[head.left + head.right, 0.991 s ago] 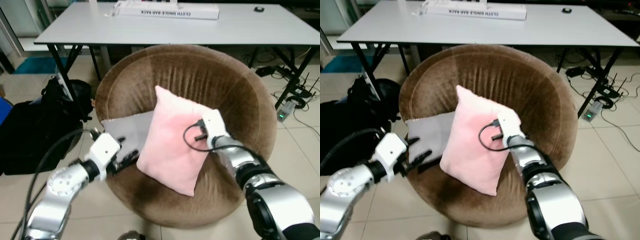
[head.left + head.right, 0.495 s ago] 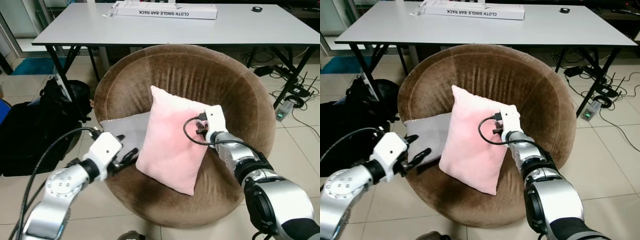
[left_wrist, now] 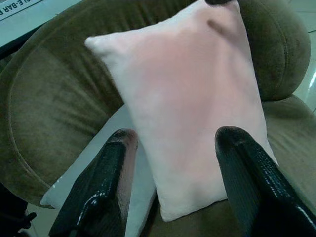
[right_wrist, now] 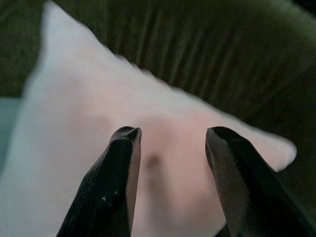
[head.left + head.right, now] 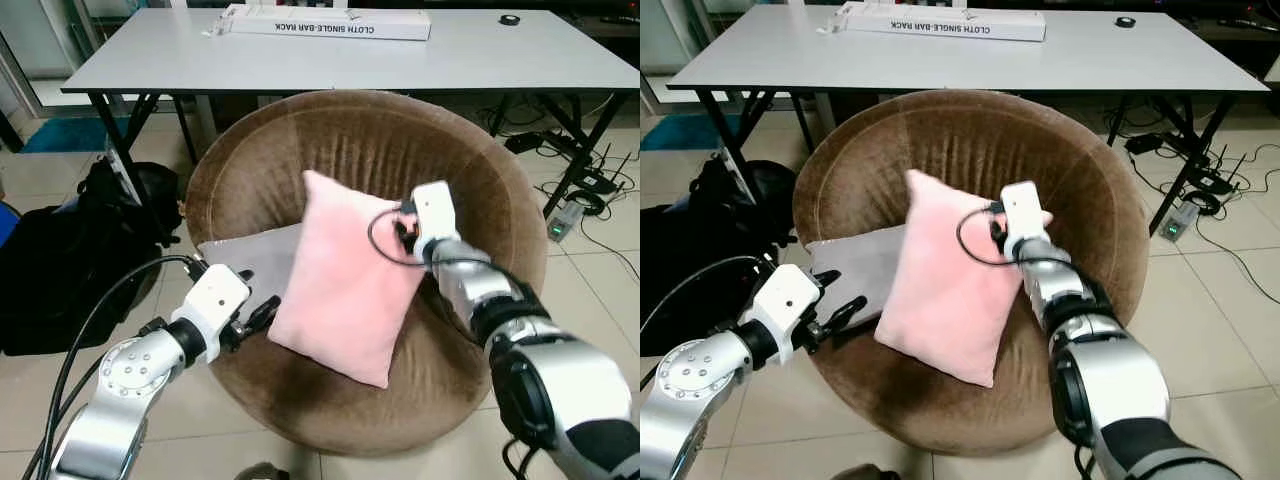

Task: Move the pillow to the sofa from floor

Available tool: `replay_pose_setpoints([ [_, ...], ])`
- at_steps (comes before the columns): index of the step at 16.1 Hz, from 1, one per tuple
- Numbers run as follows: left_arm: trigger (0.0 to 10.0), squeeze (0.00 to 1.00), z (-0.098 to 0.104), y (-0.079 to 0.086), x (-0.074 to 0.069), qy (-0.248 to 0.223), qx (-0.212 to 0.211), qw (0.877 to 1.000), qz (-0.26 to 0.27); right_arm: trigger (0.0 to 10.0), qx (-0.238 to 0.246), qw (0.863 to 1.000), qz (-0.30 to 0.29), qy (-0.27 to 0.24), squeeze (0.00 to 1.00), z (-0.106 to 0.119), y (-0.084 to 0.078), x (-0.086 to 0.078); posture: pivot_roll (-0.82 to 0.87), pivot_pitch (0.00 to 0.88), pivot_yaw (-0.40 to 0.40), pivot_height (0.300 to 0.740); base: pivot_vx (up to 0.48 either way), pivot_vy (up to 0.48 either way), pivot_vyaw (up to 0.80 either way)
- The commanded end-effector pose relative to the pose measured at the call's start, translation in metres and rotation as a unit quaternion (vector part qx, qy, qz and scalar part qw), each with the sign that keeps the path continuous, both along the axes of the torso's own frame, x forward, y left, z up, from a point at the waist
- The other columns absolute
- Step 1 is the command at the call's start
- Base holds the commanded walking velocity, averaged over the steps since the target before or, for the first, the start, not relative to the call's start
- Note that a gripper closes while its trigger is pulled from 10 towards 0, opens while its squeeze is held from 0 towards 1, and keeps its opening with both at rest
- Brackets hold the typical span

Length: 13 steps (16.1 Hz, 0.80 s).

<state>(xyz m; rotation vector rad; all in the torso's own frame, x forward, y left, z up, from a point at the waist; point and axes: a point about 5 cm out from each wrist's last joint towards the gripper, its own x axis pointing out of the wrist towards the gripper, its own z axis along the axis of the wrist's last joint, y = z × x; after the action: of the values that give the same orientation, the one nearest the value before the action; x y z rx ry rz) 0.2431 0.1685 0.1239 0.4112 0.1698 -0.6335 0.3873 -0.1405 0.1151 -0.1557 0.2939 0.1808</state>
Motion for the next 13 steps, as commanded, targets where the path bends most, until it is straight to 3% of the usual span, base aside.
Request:
replay_pose_setpoints([
  [1,10.0,0.0,0.002,-0.001,0.0,-0.006,0.008,1.0,0.007,10.0,0.007,1.0,-0.015,-0.027,0.0,0.012,-0.006,0.005,0.16,0.0,0.0,0.74,0.0,0.0,0.0],
  [4,10.0,0.0,0.006,0.004,0.007,-0.02,-0.012,0.999,0.049,10.0,0.026,0.997,-0.047,-0.062,0.0,0.032,-0.016,0.013,0.16,0.0,-0.007,0.74,0.0,0.0,0.0],
  [7,10.0,0.0,0.007,0.01,0.017,-0.032,-0.076,0.985,0.149,10.0,0.08,0.992,-0.058,-0.084,0.0,0.04,-0.026,0.014,0.14,0.0,-0.018,0.74,0.0,0.0,0.0],
  [8,10.0,0.0,0.003,0.008,0.018,-0.028,-0.09,0.982,0.163,10.0,0.102,0.989,-0.066,-0.081,0.0,0.034,-0.03,0.011,0.13,0.0,-0.018,0.74,0.0,0.0,0.0],
  [9,10.0,0.0,-0.004,0.003,0.018,-0.033,-0.07,0.981,0.175,10.0,0.122,0.987,-0.093,-0.048,0.0,0.012,-0.038,0.001,0.11,0.0,-0.012,0.74,0.0,0.0,0.0],
  [10,10.0,0.0,-0.007,0.002,0.019,-0.032,-0.059,0.982,0.179,10.0,0.128,0.986,-0.1,-0.04,0.0,0.007,-0.04,-0.001,0.11,0.0,-0.011,0.74,0.0,0.0,0.0],
  [11,10.0,0.0,-0.013,-0.004,0.021,-0.028,-0.061,0.98,0.187,10.0,0.131,0.986,-0.104,-0.027,0.0,-0.013,-0.041,-0.013,0.09,0.0,-0.001,0.74,0.0,0.0,-0.72],
  [13,10.0,0.0,-0.02,-0.012,0.024,-0.016,-0.089,0.977,0.192,10.0,0.115,0.989,-0.089,-0.027,0.0,-0.031,-0.041,-0.03,0.05,0.0,0.028,0.74,0.0,0.0,-0.79],
])
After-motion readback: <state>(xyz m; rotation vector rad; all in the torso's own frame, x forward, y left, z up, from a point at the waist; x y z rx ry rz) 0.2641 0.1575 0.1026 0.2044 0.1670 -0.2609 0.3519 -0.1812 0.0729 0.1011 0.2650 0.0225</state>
